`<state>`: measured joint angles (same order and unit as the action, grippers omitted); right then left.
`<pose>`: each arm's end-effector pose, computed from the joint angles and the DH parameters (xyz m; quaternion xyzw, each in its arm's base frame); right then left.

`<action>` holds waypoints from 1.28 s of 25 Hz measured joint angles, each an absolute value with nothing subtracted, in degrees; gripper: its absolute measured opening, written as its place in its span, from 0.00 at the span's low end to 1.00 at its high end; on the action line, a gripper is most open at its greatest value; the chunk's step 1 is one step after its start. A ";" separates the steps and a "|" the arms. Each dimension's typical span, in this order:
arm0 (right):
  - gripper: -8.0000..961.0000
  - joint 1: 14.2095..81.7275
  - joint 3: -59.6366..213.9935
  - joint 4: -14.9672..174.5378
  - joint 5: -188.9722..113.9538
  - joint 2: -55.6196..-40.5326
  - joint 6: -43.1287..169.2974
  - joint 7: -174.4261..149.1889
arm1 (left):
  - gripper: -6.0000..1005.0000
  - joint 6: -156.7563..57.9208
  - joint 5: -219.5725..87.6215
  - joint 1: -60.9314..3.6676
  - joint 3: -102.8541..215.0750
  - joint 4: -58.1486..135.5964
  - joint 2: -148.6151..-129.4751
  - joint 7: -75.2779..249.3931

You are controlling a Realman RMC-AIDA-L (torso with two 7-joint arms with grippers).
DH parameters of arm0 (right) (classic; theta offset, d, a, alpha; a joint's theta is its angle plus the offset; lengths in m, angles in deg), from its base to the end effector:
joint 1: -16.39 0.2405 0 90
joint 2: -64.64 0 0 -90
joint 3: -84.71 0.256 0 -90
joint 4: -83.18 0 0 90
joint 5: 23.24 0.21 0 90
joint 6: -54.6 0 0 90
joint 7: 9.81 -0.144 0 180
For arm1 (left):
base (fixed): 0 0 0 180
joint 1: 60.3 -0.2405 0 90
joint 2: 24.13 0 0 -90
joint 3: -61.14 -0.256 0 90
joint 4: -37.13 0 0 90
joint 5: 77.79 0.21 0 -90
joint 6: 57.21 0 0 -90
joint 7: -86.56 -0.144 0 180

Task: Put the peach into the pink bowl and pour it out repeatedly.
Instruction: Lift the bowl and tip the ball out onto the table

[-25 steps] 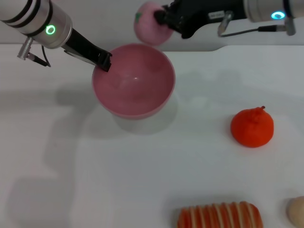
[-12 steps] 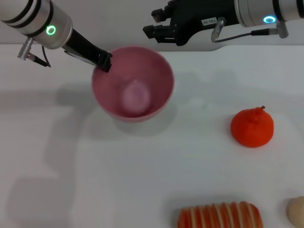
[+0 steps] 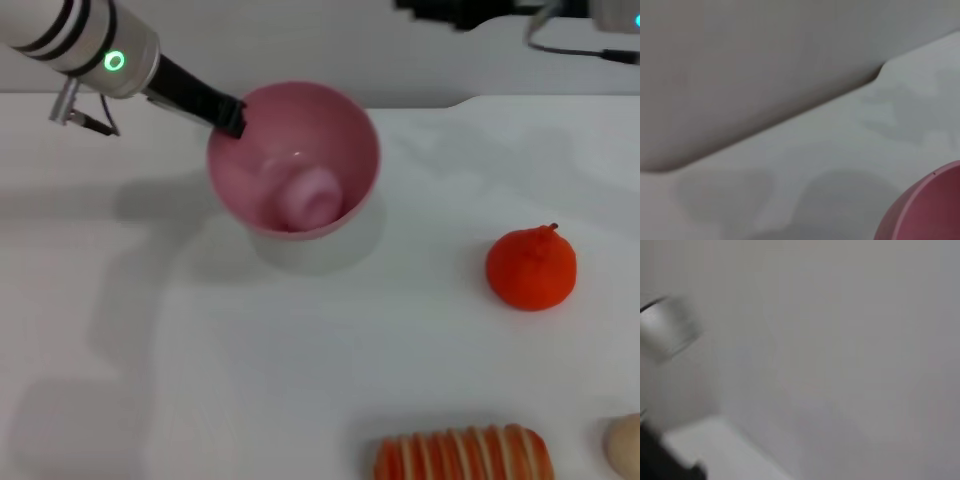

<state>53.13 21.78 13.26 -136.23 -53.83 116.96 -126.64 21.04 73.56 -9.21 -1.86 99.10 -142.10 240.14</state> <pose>0.1212 0.4270 0.0561 -0.9143 0.1878 0.2087 0.2919 -0.1377 0.4366 0.0247 -0.8772 -0.4006 0.0589 0.2581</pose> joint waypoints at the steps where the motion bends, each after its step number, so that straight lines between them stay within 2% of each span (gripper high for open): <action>1: 0.47 52.41 24.42 15.31 -132.81 -53.79 116.67 -124.98 | 0.05 18.94 71.59 -9.90 -2.88 99.09 -142.13 239.48; 5: 0.47 48.70 35.13 25.74 -116.61 -53.61 117.20 -113.34 | 0.05 10.86 64.61 -12.78 -8.37 99.07 -142.15 237.49; 9: 0.47 44.80 40.76 34.45 -104.30 -52.30 118.80 -101.77 | 0.05 -1.92 57.39 -17.41 -15.98 99.28 -142.18 233.70; 18: 0.47 39.62 50.46 41.56 -100.52 -51.51 118.47 -90.84 | 0.05 -38.16 39.98 -28.82 -39.05 100.10 -142.33 221.22; 26: 0.47 38.37 54.66 45.11 -100.72 -48.29 115.43 -88.57 | 0.05 -80.53 42.43 -32.95 -69.43 97.20 -142.65 219.66; 29: 0.47 38.72 54.70 46.75 -100.71 -47.23 114.81 -87.48 | 0.05 -88.26 42.78 -33.28 -74.03 95.90 -142.76 219.91; 32: 0.47 39.21 54.73 47.55 -100.67 -46.81 114.26 -86.15 | 0.05 -92.82 42.78 -33.85 -76.46 95.16 -142.73 220.05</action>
<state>39.21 54.73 47.55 -100.67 -46.81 114.26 -86.15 -92.82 42.78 -33.85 -76.46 95.16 -142.73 220.05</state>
